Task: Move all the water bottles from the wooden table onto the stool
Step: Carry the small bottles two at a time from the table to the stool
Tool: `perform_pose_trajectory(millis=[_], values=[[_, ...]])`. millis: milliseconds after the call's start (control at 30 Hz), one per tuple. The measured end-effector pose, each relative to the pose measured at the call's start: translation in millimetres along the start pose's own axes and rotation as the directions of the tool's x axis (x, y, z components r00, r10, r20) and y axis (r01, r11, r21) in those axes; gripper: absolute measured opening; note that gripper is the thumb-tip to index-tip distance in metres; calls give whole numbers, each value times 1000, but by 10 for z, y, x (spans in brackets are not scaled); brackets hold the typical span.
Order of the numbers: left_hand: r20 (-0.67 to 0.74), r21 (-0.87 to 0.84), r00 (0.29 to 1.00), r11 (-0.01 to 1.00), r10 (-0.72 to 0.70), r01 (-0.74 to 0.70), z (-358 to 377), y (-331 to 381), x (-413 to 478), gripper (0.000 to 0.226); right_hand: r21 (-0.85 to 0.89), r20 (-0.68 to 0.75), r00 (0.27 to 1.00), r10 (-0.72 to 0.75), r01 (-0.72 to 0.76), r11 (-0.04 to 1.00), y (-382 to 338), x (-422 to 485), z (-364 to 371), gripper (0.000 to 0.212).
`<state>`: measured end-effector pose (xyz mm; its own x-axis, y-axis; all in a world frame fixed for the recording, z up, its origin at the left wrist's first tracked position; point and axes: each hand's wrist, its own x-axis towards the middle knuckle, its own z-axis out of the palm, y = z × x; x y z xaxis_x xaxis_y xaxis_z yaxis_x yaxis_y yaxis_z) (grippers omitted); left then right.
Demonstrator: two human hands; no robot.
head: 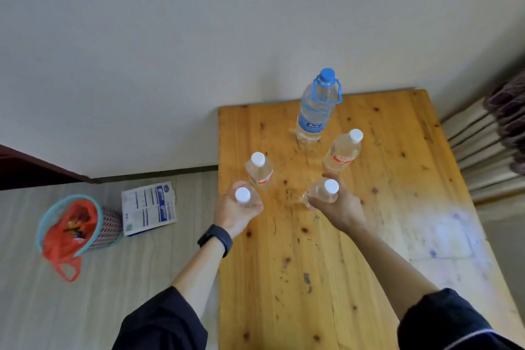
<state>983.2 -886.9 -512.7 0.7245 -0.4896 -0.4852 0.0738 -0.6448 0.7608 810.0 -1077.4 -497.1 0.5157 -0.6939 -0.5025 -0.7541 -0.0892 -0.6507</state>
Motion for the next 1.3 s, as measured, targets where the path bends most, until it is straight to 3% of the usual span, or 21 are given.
perform_pose_trajectory(millis=[133,300,567,700,767,867,1000,1067,1300], values=[[128,32,990,998,53,-57,-2,-126,-263,48,90,-123,992,32,-21,996,48,-438,109,56],[278,192,957,970,89,-146,145,-270,-676,52,84,-166,981,103,-90,992,332,-1052,397,59],[330,256,940,950,87,-178,312,-606,-1016,65,30,-224,965,133,-130,991,687,-1470,795,69],[278,205,954,963,112,-173,349,-584,-1117,114,108,-123,992,25,-12,994,782,-1420,737,98],[208,193,966,962,151,-192,393,-581,-1176,124,133,-107,992,-74,88,987,837,-1362,702,108],[86,174,980,966,177,-190,536,-652,-1237,115,87,-104,982,-155,164,983,952,-1264,704,100],[-37,169,988,975,150,-142,725,-738,-1238,71,112,-61,994,-94,100,989,946,-1203,747,74],[-81,192,986,973,146,-129,746,-734,-1207,61,143,-75,995,-68,78,987,925,-1196,761,68],[-7,277,983,945,182,-173,751,-510,-1217,54,225,-158,987,3,33,974,949,-1443,545,52]])
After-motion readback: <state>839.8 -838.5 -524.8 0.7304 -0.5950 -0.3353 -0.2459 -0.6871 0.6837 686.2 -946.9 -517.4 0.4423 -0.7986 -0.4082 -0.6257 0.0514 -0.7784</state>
